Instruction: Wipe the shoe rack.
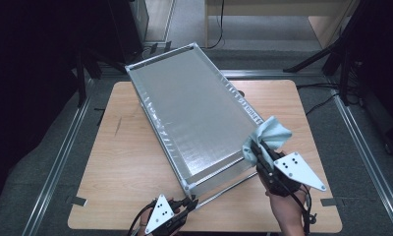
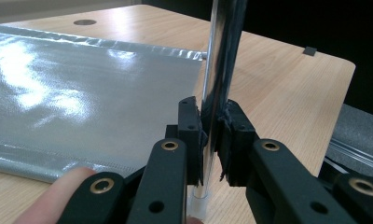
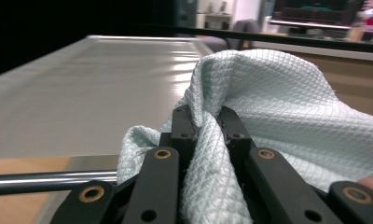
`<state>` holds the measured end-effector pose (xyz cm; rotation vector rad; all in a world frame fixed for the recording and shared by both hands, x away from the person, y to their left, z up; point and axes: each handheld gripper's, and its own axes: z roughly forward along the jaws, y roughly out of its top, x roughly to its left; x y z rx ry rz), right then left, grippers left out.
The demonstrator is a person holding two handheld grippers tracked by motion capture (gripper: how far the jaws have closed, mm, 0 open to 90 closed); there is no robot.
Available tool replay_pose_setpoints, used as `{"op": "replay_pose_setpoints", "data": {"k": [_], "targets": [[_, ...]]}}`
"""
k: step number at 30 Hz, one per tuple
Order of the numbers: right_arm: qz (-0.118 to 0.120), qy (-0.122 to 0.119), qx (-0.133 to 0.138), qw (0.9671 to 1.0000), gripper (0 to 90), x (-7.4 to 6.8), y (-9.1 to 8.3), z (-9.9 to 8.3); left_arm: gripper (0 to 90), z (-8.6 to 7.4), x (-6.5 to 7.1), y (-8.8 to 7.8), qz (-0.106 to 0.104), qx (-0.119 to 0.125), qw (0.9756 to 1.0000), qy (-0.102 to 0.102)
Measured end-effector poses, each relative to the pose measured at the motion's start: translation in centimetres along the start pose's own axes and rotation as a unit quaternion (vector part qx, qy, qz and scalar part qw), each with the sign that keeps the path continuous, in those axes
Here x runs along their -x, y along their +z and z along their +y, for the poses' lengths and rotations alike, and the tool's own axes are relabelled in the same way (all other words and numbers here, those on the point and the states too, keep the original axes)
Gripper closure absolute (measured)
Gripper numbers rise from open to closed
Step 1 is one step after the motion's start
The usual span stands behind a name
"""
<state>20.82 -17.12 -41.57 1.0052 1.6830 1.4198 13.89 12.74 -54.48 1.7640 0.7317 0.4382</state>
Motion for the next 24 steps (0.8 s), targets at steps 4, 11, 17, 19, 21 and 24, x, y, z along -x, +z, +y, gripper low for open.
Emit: {"op": "replay_pose_setpoints", "data": {"k": [4,11,17,19,21,24], "targets": [[0.032,-0.018,-0.005,0.9993,79.7,-2.4,0.2,0.1,81.2,0.0,0.0,0.0,0.0,-0.001,1.0,-0.001],[0.124,-0.045,-0.015,0.9912,79.5,-8.0,0.6,0.0,81.2,0.0,0.1,0.1,-0.001,0.0,1.0,0.0],[0.129,-0.057,-0.007,0.99,66.4,-9.5,0.6,0.2,81.2,0.0,0.2,0.2,-0.002,-0.001,1.0,-0.001],[0.116,-0.048,0.004,0.9921,54.3,-9.0,0.3,0.5,81.1,0.1,0.1,0.2,-0.003,-0.001,1.0,-0.004],[0.104,-0.033,0.019,0.9938,46.4,-8.5,-0.4,1.0,81.1,0.1,0.0,0.2,-0.005,-0.002,1.0,-0.003],[0.108,-0.012,0.01,0.994,38.0,-8.2,-1.0,1.5,81.1,0.1,0.0,0.2,-0.006,-0.002,1.0,-0.002]]}}
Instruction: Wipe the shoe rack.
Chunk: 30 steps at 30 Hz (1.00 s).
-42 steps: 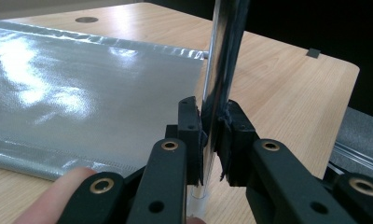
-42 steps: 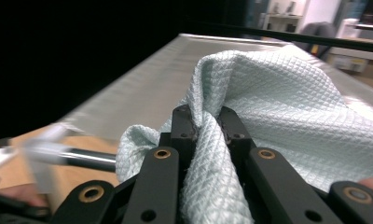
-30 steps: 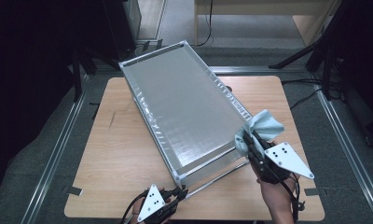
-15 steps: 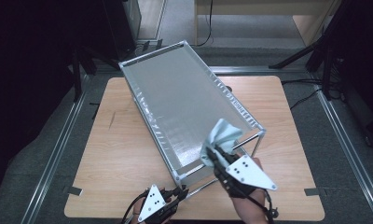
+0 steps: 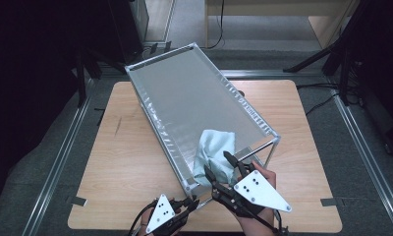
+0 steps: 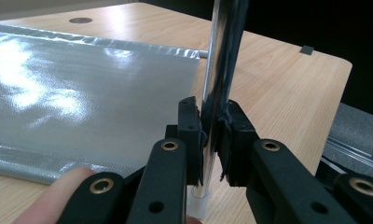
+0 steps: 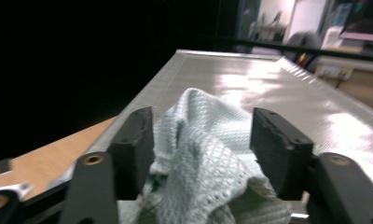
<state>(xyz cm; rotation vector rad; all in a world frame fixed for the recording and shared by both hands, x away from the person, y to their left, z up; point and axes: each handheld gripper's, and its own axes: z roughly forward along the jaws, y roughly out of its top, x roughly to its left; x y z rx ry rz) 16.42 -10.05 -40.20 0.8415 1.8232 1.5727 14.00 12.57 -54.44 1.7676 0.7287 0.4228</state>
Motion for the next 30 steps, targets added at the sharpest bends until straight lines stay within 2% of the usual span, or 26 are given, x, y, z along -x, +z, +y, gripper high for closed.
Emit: {"op": "replay_pose_setpoints", "data": {"k": [5,7,8,9,10,11,12,13,15,16,17,18,20,22,24,26,30], "targets": [[0.018,0.006,-0.045,0.9988,35.7,-0.5,1.1,-0.5,81.1,0.0,0.0,0.0,0.0,-0.001,1.0,0.001],[0.023,0.011,-0.065,0.9975,39.2,-0.6,1.7,-0.8,81.1,0.0,0.0,0.0,0.0,0.0,1.0,0.002],[0.023,0.011,-0.065,0.9975,39.2,-0.6,1.7,-0.8,81.1,0.0,0.0,0.0,0.0,0.0,1.0,0.002],[0.028,0.017,-0.063,0.9975,44.3,-0.5,1.8,-0.9,81.1,0.0,0.0,0.0,0.0,-0.001,1.0,0.002],[0.026,0.01,-0.064,0.9976,63.3,-0.3,1.9,-0.9,81.1,0.0,0.1,0.0,0.0,0.0,1.0,0.002],[0.028,0.006,-0.065,0.9975,67.7,-0.2,2.0,-0.9,81.1,0.0,0.0,0.0,0.0,0.0,1.0,0.002],[0.028,0.006,-0.065,0.9975,67.7,-0.2,2.0,-0.9,81.1,0.0,0.0,0.0,0.0,0.0,1.0,0.002],[0.02,0.008,-0.068,0.9974,73.5,0.0,2.0,-0.8,81.1,0.0,0.1,0.0,0.001,0.0,1.0,0.002],[0.002,0.018,-0.07,0.9974,78.6,0.5,1.9,-0.7,81.1,0.0,0.1,0.0,0.0,-0.001,1.0,0.002],[0.008,0.025,-0.07,0.9972,80.2,0.7,1.8,-0.7,81.1,0.0,0.1,0.1,0.0,0.0,1.0,0.001],[0.012,0.019,-0.071,0.9973,80.6,0.4,1.8,-0.7,81.1,0.0,0.0,0.1,0.0,0.0,1.0,0.001],[0.025,0.013,-0.07,0.9972,80.6,0.1,1.8,-0.6,81.1,0.0,0.0,0.1,0.0,0.0,1.0,0.002],[0.062,0.0,-0.068,0.9958,80.5,-0.9,1.9,-0.7,81.1,0.0,0.0,0.1,0.0,-0.001,1.0,0.002],[0.069,-0.016,-0.065,0.9953,80.4,-1.7,2.0,-0.7,81.1,0.0,0.0,0.1,0.0,-0.002,1.0,0.002],[0.069,-0.016,-0.067,0.9952,80.2,-1.6,2.0,-0.6,81.1,0.0,0.0,0.1,0.0,-0.002,1.0,0.001],[0.062,-0.01,-0.066,0.9958,80.3,-0.8,2.0,-0.7,81.1,0.0,0.0,0.1,-0.001,-0.002,1.0,0.001],[0.019,-0.006,-0.064,0.9977,80.6,1.3,1.8,-0.9,81.1,0.0,0.0,0.1,-0.002,-0.002,1.0,0.004]]}}
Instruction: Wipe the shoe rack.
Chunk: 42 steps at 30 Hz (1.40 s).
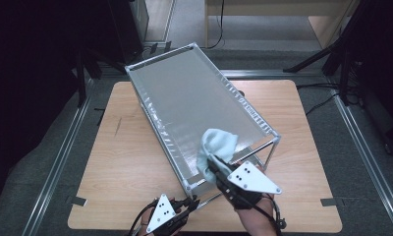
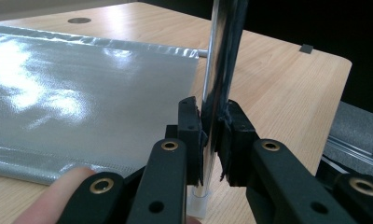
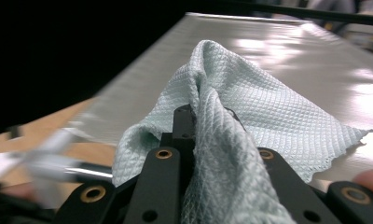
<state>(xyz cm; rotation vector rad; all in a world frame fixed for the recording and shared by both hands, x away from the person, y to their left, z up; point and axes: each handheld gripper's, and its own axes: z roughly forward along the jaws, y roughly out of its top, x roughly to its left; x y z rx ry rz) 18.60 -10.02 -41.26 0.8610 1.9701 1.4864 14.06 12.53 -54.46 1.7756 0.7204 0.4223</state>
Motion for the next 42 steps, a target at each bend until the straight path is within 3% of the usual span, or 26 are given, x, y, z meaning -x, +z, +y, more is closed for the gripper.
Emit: {"op": "replay_pose_setpoints", "data": {"k": [4,9,14,17,19,25,29,32,34,35,39,40,41,42], "targets": [[-0.048,0.017,0.005,0.9987,81.0,3.2,-0.4,-0.2,81.1,0.0,0.0,0.0,0.0,0.0,1.0,0.001],[-0.096,0.051,0.012,0.994,80.9,6.9,-1.6,-0.4,81.1,0.0,0.0,0.0,0.0,-0.001,1.0,0.002],[-0.127,0.059,0.017,0.9899,81.4,8.9,-2.6,-0.5,81.2,0.0,0.0,0.0,0.001,-0.001,1.0,0.003],[-0.134,0.058,0.015,0.9892,81.4,8.6,-2.6,-0.5,81.2,0.0,0.0,-0.1,-0.001,-0.001,1.0,0.003],[-0.123,0.055,0.012,0.9908,81.4,7.9,-2.4,-0.4,81.2,-0.1,0.0,-0.1,-0.001,-0.001,1.0,0.003],[-0.049,0.039,0.005,0.998,81.4,4.0,-1.1,-0.3,81.2,0.0,0.0,0.0,-0.001,-0.001,1.0,0.002],[0.007,0.015,0.002,0.9999,81.3,0.4,-0.2,-0.1,81.2,0.0,0.0,0.0,0.001,-0.001,1.0,0.0],[0.025,-0.006,-0.003,0.9997,81.2,-1.2,0.0,0.1,81.1,0.0,0.0,-0.1,0.002,-0.002,1.0,-0.002],[0.024,-0.008,-0.003,0.9997,81.2,-1.2,0.0,0.1,81.0,0.0,0.0,0.0,0.002,-0.002,1.0,-0.004],[0.019,-0.002,-0.004,0.9998,81.1,-0.5,0.0,0.1,80.9,0.0,0.0,-0.1,0.002,-0.005,1.0,-0.004],[-0.028,0.013,0.004,0.9995,81.2,2.1,-0.6,-0.2,80.8,0.0,0.0,-0.1,0.002,-0.006,1.0,-0.003],[-0.028,0.013,0.004,0.9995,81.2,2.1,-0.6,-0.2,80.8,0.0,0.0,0.0,0.001,-0.006,1.0,-0.002],[-0.056,0.021,0.01,0.9982,81.4,3.7,-1.0,-0.4,80.8,0.0,0.0,0.0,0.001,-0.006,1.0,-0.002],[-0.056,0.021,0.01,0.9982,81.4,3.7,-1.0,-0.4,80.8,0.0,0.0,0.0,0.0,-0.007,1.0,-0.002]]}}
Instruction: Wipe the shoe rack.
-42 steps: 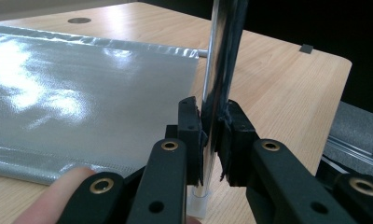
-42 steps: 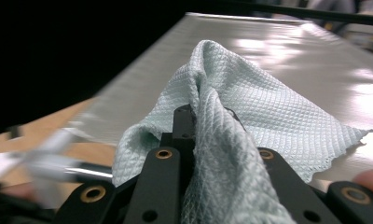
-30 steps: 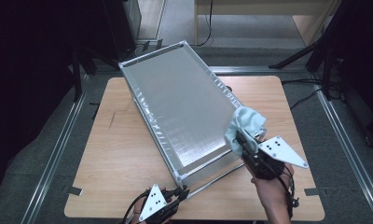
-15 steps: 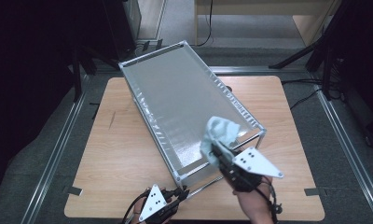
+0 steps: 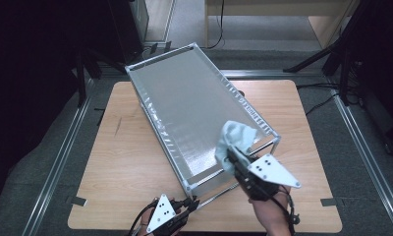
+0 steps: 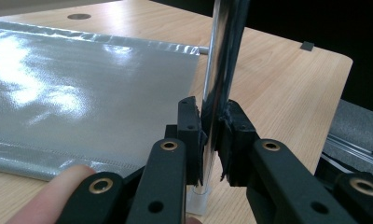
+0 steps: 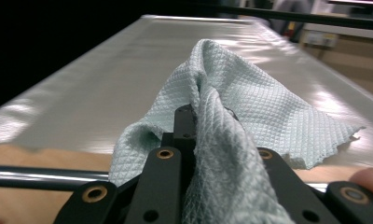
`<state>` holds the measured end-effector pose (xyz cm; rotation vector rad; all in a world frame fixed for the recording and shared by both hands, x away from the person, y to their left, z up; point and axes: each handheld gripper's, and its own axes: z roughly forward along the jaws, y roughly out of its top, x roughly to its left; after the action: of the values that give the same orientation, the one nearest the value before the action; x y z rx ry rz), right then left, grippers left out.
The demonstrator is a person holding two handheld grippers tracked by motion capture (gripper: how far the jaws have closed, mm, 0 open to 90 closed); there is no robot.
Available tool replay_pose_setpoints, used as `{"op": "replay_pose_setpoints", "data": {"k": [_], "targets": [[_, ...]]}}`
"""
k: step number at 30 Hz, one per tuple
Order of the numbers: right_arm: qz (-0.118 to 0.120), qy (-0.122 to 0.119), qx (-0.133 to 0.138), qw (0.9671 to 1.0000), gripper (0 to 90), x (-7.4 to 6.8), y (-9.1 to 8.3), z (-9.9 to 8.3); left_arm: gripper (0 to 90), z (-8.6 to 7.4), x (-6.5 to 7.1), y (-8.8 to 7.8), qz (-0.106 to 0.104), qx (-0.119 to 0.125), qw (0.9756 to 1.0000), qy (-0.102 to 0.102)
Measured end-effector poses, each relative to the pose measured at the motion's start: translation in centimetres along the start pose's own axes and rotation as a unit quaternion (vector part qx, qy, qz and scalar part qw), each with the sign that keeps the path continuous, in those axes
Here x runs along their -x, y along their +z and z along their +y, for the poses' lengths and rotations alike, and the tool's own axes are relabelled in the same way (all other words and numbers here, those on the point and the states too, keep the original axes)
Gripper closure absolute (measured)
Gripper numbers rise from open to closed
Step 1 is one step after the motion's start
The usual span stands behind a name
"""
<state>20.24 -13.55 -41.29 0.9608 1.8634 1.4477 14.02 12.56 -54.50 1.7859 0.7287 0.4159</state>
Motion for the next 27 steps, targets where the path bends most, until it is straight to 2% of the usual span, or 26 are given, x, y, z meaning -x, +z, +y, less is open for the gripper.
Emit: {"op": "replay_pose_setpoints", "data": {"k": [1,2,3,6,12,14,15,18,19,20,21,23,24,25,27], "targets": [[-0.022,0.018,0.004,0.9996,81.5,1.6,-0.5,0.0,80.8,0.0,0.0,0.0,0.0,0.0,1.0,0.001],[-0.033,0.025,0.006,0.9991,81.5,2.3,-0.8,0.0,80.7,0.0,0.0,0.0,-0.001,-0.001,1.0,0.001],[-0.033,0.025,0.006,0.9991,81.5,2.3,-0.8,0.0,80.8,0.0,0.0,0.0,-0.001,-0.001,1.0,0.001],[-0.052,0.056,0.017,0.997,81.9,4.7,-2.2,0.1,80.7,-0.1,-0.1,0.0,-0.002,0.0,1.0,0.001],[-0.082,0.064,0.022,0.9944,82.3,6.3,-4.5,-0.2,80.7,-0.1,-0.1,0.0,-0.003,-0.002,1.0,0.002],[-0.089,0.062,0.021,0.9939,82.4,6.5,-4.7,-0.4,80.7,-0.1,-0.1,0.0,-0.003,-0.002,1.0,0.003],[-0.101,0.06,0.016,0.993,82.7,6.8,-5.2,-1.0,80.7,-0.1,-0.1,0.0,-0.003,-0.002,1.0,0.003],[-0.104,0.068,0.006,0.9922,83.6,6.8,-5.4,-2.6,80.7,-0.1,-0.1,0.1,-0.003,-0.002,1.0,0.003],[-0.106,0.063,0.0,0.9924,83.6,6.7,-5.4,-3.2,80.7,-0.1,-0.1,0.1,-0.003,-0.002,1.0,0.003],[-0.106,0.063,0.0,0.9924,83.6,6.7,-5.4,-3.2,80.7,-0.1,-0.1,0.1,-0.003,-0.002,1.0,0.003],[-0.104,0.054,-0.019,0.9929,83.7,6.4,-5.2,-4.5,80.7,-0.1,-0.1,0.1,-0.003,-0.002,1.0,0.003],[-0.099,0.053,-0.04,0.9929,83.9,6.2,-4.7,-5.9,80.7,-0.1,-0.1,0.1,-0.003,-0.002,1.0,0.004],[-0.099,0.053,-0.04,0.9929,83.9,6.2,-4.7,-5.9,80.7,-0.1,-0.1,0.1,-0.003,-0.003,1.0,0.005],[-0.095,0.049,-0.063,0.9922,84.0,6.0,-3.8,-7.1,80.8,-0.1,-0.1,0.1,-0.002,-0.004,1.0,0.008],[-0.086,0.053,-0.085,0.9913,84.1,5.8,-2.7,-8.1,80.8,-0.1,-0.1,0.1,-0.002,-0.004,1.0,0.008]]}}
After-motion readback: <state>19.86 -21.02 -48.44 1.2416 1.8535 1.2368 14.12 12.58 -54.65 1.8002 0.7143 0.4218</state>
